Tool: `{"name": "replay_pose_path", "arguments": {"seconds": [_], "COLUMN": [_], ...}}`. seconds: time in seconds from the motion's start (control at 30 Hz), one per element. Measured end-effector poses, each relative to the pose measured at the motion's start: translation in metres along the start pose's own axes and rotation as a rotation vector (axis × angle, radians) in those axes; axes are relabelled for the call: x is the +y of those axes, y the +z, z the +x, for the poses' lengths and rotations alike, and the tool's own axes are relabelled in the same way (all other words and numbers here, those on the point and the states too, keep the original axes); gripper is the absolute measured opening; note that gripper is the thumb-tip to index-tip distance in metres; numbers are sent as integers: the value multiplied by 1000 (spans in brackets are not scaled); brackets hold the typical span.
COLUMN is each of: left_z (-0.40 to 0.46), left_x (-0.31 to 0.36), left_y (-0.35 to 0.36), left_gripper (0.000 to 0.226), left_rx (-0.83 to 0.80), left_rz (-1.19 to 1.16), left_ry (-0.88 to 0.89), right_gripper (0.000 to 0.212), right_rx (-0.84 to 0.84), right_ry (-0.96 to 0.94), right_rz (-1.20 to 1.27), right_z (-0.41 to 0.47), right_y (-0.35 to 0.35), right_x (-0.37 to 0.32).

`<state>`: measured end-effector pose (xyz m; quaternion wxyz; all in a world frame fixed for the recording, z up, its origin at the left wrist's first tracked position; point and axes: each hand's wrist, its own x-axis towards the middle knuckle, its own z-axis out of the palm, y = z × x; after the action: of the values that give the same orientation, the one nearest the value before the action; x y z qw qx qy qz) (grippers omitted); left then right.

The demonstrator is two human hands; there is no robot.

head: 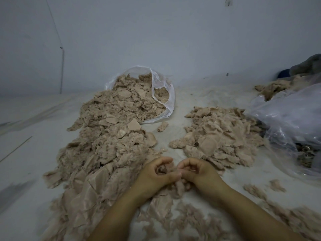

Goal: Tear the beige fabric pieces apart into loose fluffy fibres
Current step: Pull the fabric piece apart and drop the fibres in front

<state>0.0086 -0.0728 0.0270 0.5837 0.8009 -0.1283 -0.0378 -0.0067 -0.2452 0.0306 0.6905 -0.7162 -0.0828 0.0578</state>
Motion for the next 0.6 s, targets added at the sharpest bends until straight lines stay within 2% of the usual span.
{"name": "replay_pose_path", "arguments": {"seconds": [0.1,0.2,0.3,0.33,0.43,0.6], "left_z": [-1,0,0,0,0,0], "left_x": [3,5,7,6,7,9], "left_y": [2,-1,-3,-3,-3,-5], "left_gripper": [12,18,14,13,17,34], "left_rx": [29,130,95,67,44,111], "left_rz": [28,-144,-368,-421,-498,-418], "left_ry": [90,43,-34,-38,-60,-84], "right_gripper": [14,8,46,44,9,17], "right_rx": [-3,32,13,13,28,109], "right_ry": [-11,-16,36,54,14,7], "right_rz": [93,109,-27,-67,-20,94], "right_z": [1,2,1,1,2,4], "right_y": [-1,2,2,4,7,-1], "right_x": [-1,-1,3,5,8,5]}}
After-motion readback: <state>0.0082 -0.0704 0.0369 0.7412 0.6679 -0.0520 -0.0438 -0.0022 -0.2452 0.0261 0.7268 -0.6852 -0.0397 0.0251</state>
